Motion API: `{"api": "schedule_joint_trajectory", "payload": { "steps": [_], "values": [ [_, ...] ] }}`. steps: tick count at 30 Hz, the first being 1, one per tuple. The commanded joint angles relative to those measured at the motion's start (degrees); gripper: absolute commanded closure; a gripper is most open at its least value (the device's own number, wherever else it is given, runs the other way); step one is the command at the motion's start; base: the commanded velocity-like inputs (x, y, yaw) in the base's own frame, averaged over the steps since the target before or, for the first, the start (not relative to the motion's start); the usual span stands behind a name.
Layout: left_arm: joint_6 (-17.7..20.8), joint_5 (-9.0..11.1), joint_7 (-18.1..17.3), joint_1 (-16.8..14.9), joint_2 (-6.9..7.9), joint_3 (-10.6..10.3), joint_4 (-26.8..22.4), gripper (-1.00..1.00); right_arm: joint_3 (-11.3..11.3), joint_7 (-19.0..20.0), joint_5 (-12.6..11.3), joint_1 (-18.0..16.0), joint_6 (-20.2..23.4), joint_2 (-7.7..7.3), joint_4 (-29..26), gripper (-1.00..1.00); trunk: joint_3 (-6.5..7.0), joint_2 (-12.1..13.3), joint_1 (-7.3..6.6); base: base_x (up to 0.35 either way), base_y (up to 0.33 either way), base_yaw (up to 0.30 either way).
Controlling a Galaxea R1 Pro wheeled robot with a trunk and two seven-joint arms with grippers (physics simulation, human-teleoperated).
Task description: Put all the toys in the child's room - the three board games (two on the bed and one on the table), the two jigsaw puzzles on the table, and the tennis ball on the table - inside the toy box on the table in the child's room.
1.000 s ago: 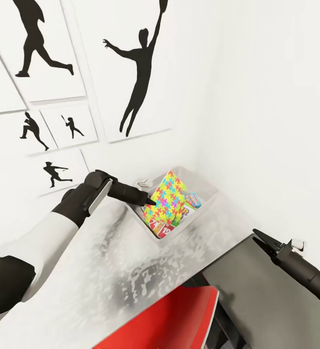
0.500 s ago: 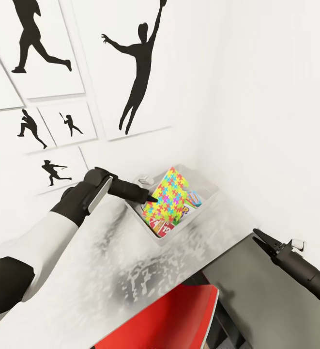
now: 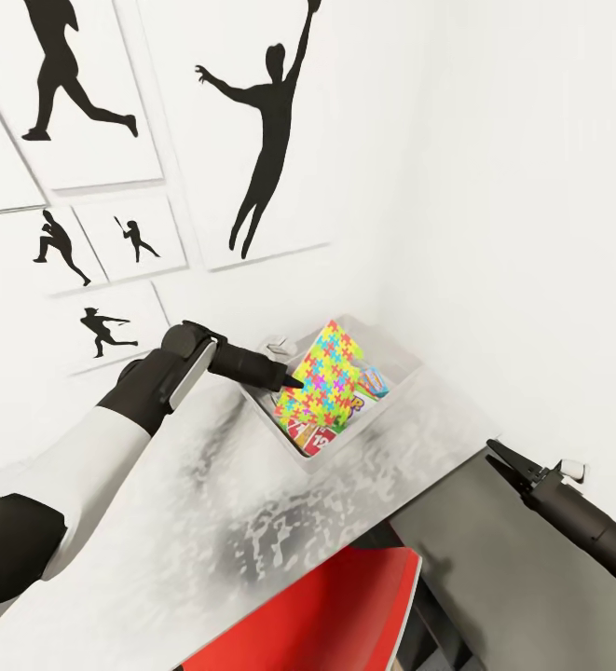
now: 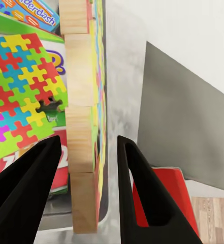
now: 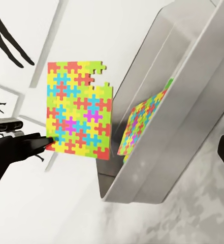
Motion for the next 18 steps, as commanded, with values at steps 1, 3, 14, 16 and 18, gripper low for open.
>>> {"api": "schedule_joint_trajectory", "payload": {
  "steps": [1,3,14,16,18],
  "values": [
    [0.2,0.12,-0.06,-0.07,0.05,-0.14,-0.02,1.0,-0.05,0.05,-0.12,-0.05,0.34,0.01,-0.01,-1.0,-0.1,-0.11,0.03,0.0,0.0,0.0],
    [0.2,0.12,-0.03,-0.05,0.05,-0.14,-0.02,1.0,-0.04,0.05,-0.12,-0.05,0.34,0.03,-0.01,-1.0,-0.1,-0.11,0.03,0.0,0.0,0.0],
    [0.2,0.12,0.31,-0.04,0.05,-0.14,-0.02,-1.0,-0.03,0.05,-0.11,-0.05,0.33,0.04,-0.01,-1.0,-0.1,-0.11,0.03,0.0,0.0,0.0],
    [0.2,0.12,1.31,-0.04,0.05,-0.14,-0.02,-1.0,-0.03,0.05,-0.07,-0.05,0.34,0.04,0.0,-1.0,-0.1,-0.11,0.03,0.0,0.0,0.0],
    [0.2,0.12,2.06,-0.03,0.05,-0.14,-0.02,-1.0,-0.03,0.05,-0.08,-0.05,0.3,0.04,-0.01,-1.0,-0.1,-0.11,0.03,0.0,0.0,0.0]
  ]
}}
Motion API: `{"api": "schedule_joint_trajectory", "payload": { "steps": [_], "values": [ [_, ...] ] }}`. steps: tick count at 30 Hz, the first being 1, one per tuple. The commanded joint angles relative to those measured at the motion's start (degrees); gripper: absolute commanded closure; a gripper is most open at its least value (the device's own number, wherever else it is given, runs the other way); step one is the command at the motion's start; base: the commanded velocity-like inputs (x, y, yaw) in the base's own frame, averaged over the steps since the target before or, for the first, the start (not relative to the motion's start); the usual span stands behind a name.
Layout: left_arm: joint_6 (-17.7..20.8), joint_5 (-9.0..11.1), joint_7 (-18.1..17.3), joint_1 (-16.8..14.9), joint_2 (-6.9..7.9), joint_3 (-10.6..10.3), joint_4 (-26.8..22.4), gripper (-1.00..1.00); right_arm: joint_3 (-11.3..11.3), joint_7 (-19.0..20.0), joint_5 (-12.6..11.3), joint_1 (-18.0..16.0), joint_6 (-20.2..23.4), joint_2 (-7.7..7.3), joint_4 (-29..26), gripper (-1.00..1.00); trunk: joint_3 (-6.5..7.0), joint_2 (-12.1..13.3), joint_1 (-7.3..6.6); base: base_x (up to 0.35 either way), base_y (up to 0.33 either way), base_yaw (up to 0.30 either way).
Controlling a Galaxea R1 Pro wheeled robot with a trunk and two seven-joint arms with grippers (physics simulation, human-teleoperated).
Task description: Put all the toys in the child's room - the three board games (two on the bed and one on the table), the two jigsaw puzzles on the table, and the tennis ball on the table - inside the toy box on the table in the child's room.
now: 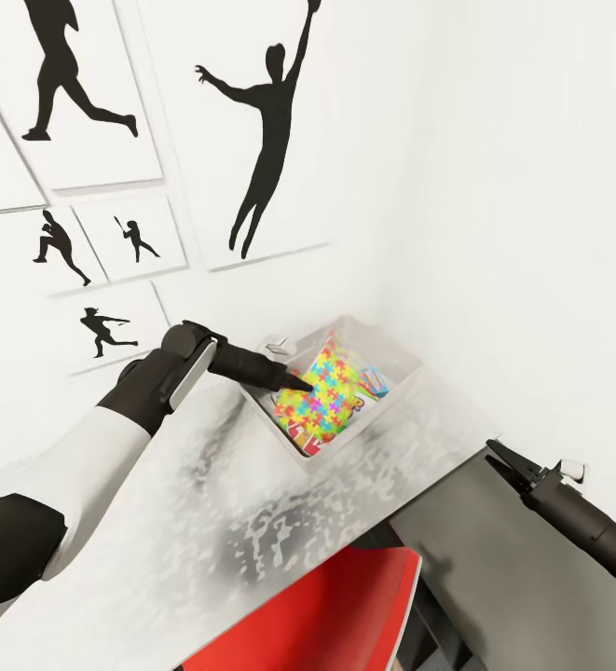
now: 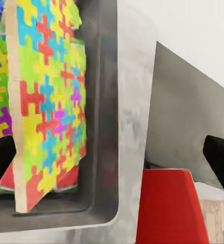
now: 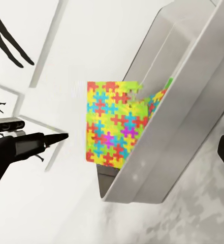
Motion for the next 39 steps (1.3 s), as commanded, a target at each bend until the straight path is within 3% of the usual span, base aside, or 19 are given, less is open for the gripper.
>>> {"api": "schedule_joint_trajectory", "payload": {
  "steps": [1,9,17,19,23,26,27,28,30,32,35,36,37,39],
  "values": [
    [0.21,0.12,0.15,-0.07,0.02,-0.13,-0.02,-1.0,-0.06,0.06,-0.11,-0.05,0.36,0.0,0.01,-1.0,-0.1,-0.11,0.03,0.0,0.0,0.0],
    [0.21,0.12,0.52,-0.07,0.03,0.18,-0.09,-1.0,-0.06,0.03,-0.08,-0.05,0.36,0.0,0.07,-1.0,-0.1,-0.11,0.03,0.0,0.0,0.0],
    [0.43,0.12,0.35,-0.07,0.15,5.38,-0.87,-1.0,-0.05,0.06,-0.08,-0.05,0.3,0.04,0.08,-1.0,-0.1,-0.11,0.03,0.0,0.0,0.0],
    [0.74,0.2,0.03,-0.07,1.06,6.92,-3.02,-1.0,-0.06,0.06,-0.08,-0.05,0.3,0.07,0.08,-1.0,-0.1,-0.11,0.03,0.0,0.0,0.0],
    [1.73,1.23,-1.33,-0.02,5.34,10.99,-9.19,-1.0,-0.04,0.06,-0.08,-0.05,0.3,0.08,0.08,-1.0,-0.1,-0.11,0.03,0.0,0.0,0.0],
    [1.94,2.13,-5.01,0.27,8.91,14.11,-13.33,-1.0,0.0,0.06,-0.08,-0.05,0.3,0.09,0.08,-1.0,-0.1,-0.11,0.03,0.0,0.0,0.0],
    [1.94,2.47,-8.21,0.54,12.17,15.66,-14.31,-1.0,0.01,0.06,-0.08,-0.05,0.3,0.09,0.06,-1.0,-0.1,-0.11,0.03,0.0,0.0,0.0],
    [1.94,2.58,-9.4,0.68,13.29,16.08,-14.53,-1.0,0.02,0.06,-0.08,-0.05,0.3,0.09,0.06,-1.0,-0.1,-0.11,0.03,0.0,0.0,0.0],
    [1.94,3.06,-14.84,2.15,17.52,17.67,-15.0,-1.0,0.02,0.06,-0.08,-0.05,0.3,0.14,0.04,-1.0,-0.1,-0.11,0.03,0.0,0.0,0.0],
    [1.94,3.4,-20.79,4.71,21.84,20.39,-15.18,-1.0,0.02,0.08,-0.1,-0.05,0.3,0.16,0.05,-1.0,-0.1,-0.11,0.03,0.0,0.0,0.0],
    [1.91,3.57,-28.86,10.04,27.51,27.04,-15.28,-1.0,-0.04,0.3,-0.13,-0.05,0.3,0.17,0.06,-1.0,-0.1,-0.11,0.03,-0.027,0.0,0.0],
    [1.85,3.58,-31.36,12.36,28.8,29.36,-15.29,-1.0,-0.06,0.37,-0.14,-0.05,0.3,0.19,0.05,-1.0,-0.1,-0.11,0.03,-0.102,0.0,0.0],
    [1.82,3.57,-32.59,13.63,29.3,30.51,-15.29,-1.0,-0.08,0.4,-0.15,-0.05,0.3,0.21,0.03,-1.0,-0.1,-0.11,0.03,-0.124,0.0,0.0],
    [1.45,3.49,-37.09,19.46,30.52,34.81,-15.31,-1.0,-0.12,0.52,-0.16,-0.05,0.3,0.23,0.01,-1.0,-0.1,-0.11,0.03,-0.182,0.0,0.0]
  ]
}}
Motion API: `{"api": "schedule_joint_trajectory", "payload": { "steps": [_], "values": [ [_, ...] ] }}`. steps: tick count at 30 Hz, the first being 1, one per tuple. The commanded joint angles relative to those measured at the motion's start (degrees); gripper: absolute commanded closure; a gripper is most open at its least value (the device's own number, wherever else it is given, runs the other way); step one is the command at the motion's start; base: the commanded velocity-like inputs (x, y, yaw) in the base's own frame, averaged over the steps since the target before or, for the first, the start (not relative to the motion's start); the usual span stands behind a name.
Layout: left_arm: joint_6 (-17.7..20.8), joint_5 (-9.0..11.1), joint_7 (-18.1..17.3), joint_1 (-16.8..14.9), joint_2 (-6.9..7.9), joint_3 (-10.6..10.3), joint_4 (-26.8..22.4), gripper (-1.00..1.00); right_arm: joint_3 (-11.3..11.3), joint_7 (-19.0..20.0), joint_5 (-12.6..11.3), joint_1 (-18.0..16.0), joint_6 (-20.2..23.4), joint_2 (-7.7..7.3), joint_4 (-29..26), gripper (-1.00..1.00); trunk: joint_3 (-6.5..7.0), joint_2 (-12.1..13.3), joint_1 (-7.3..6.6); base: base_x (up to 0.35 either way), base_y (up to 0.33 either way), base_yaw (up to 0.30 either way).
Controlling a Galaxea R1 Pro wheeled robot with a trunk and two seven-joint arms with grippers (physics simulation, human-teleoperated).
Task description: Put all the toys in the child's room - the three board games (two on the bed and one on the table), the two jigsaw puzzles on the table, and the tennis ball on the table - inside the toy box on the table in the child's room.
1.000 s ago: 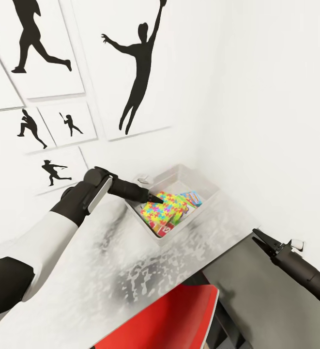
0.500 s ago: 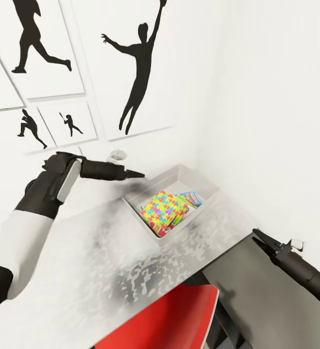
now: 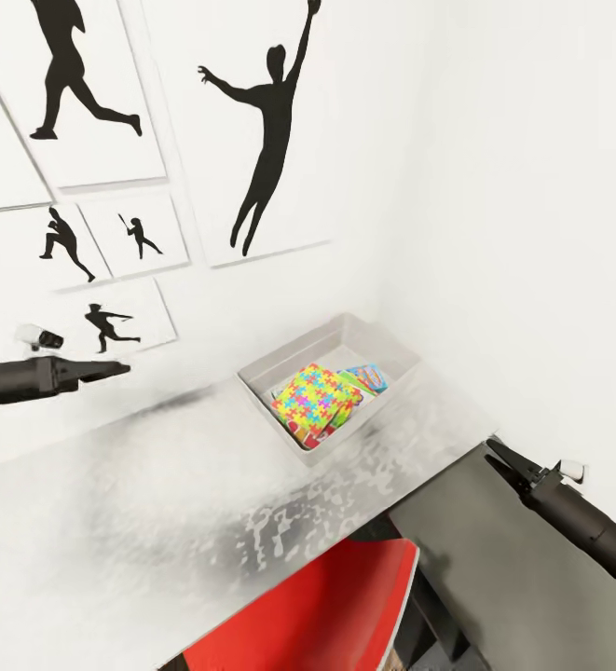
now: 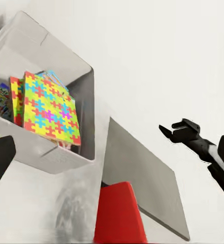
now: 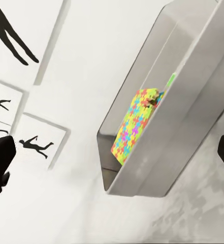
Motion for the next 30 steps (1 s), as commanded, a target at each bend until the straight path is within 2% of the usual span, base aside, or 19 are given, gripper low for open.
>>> {"api": "schedule_joint_trajectory", "payload": {
  "steps": [1,3,4,6,9,12,16,23,30],
  "values": [
    [0.11,0.05,-2.17,3.4,0.32,1.94,-0.01,-1.0,-0.09,0.12,-0.13,-0.05,0.34,0.01,-0.01,-1.0,-0.06,-0.11,0.02,-0.217,0.0,0.0],
    [-2.16,0.21,-4.12,9.99,0.47,5.48,-0.04,-1.0,-0.14,0.18,-0.13,-0.05,0.34,0.02,-0.02,-1.0,0.05,-0.11,0.02,-0.224,0.0,0.0],
    [-2.89,0.24,-4.12,11.49,0.44,6.37,-0.05,-1.0,-0.15,0.18,-0.13,-0.05,0.34,0.02,-0.02,-1.0,0.13,-0.11,0.02,-0.214,0.0,0.0],
    [-5.41,0.38,-4.12,16.56,0.2,9.44,-0.01,-1.0,-0.1,0.2,-0.13,-0.05,0.29,0.05,-0.02,-1.0,0.29,-0.11,0.02,-0.156,0.0,0.0],
    [-7.62,0.36,-4.12,20.74,-1.47,11.58,-0.74,-1.0,0.03,0.21,-0.13,-0.05,0.24,0.21,-0.01,-1.0,0.55,-0.11,0.02,-0.055,0.0,-0.018],
    [-7.95,0.33,-4.12,22.04,-2.31,12.15,-2.93,-1.0,-0.03,0.22,-0.08,-0.05,0.19,0.65,0.01,-1.0,0.82,-0.11,0.02,-0.018,0.0,-0.066],
    [-7.73,0.32,-4.12,22.64,-2.61,12.83,-4.31,-1.0,-0.11,0.23,-0.05,-0.05,0.17,0.94,0.05,-1.0,1.18,-0.11,0.02,-0.004,0.0,-0.09],
    [-4.4,0.27,-4.12,22.81,-2.5,13.17,-5.02,-1.0,-0.01,0.25,-0.11,-0.05,-1.69,1.03,0.06,-1.0,1.81,-0.11,0.02,-0.001,0.0,-0.074],
    [-3.43,0.22,-4.12,22.8,-2.34,13.13,-5.09,-1.0,-0.02,0.26,-0.13,-0.05,-2.67,1.0,0.62,-1.0,2.0,-0.11,0.02,0.0,0.0,-0.015]
  ]
}}
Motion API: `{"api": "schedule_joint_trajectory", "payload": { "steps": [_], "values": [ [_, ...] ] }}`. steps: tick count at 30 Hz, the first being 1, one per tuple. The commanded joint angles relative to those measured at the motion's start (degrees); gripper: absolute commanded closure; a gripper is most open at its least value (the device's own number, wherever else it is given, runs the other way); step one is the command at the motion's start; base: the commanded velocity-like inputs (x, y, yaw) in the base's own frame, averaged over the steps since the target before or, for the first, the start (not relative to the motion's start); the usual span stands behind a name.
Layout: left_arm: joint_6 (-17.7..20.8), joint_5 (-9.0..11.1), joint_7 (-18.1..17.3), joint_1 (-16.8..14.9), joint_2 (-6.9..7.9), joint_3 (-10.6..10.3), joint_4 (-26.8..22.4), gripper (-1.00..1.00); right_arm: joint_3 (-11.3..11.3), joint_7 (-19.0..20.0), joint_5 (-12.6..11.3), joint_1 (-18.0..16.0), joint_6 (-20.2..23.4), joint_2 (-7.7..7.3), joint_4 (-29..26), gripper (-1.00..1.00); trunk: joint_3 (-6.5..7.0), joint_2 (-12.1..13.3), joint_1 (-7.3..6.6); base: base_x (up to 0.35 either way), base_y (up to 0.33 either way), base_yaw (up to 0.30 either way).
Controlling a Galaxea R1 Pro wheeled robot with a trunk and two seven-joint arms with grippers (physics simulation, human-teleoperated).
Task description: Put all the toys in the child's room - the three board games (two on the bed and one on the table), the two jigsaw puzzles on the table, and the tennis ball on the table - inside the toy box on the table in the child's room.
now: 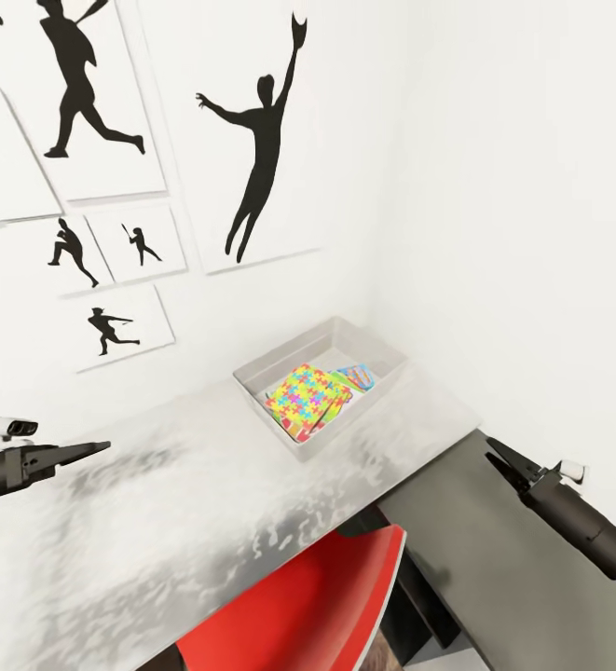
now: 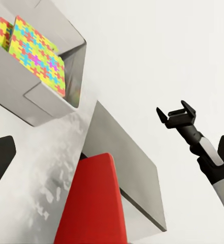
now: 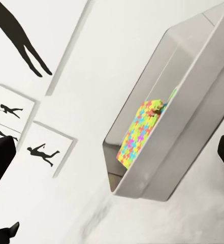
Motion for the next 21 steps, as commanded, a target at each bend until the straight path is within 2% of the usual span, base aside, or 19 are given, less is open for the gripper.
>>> {"api": "schedule_joint_trajectory", "payload": {
  "steps": [1,21],
  "values": [
    [0.88,-0.04,-0.23,-0.05,0.09,0.01,-0.01,-1.0,-0.05,0.02,-0.19,-0.05,0.27,0.0,0.08,-1.0,-0.1,-0.11,0.03,0.0,0.0,-0.004],
    [1.56,-0.19,-0.23,-0.06,0.28,0.04,-0.02,-1.0,0.05,-0.36,-0.29,-0.05,0.12,0.03,0.66,-1.0,-0.08,-0.11,0.03,-0.002,0.0,0.0]
  ]
}}
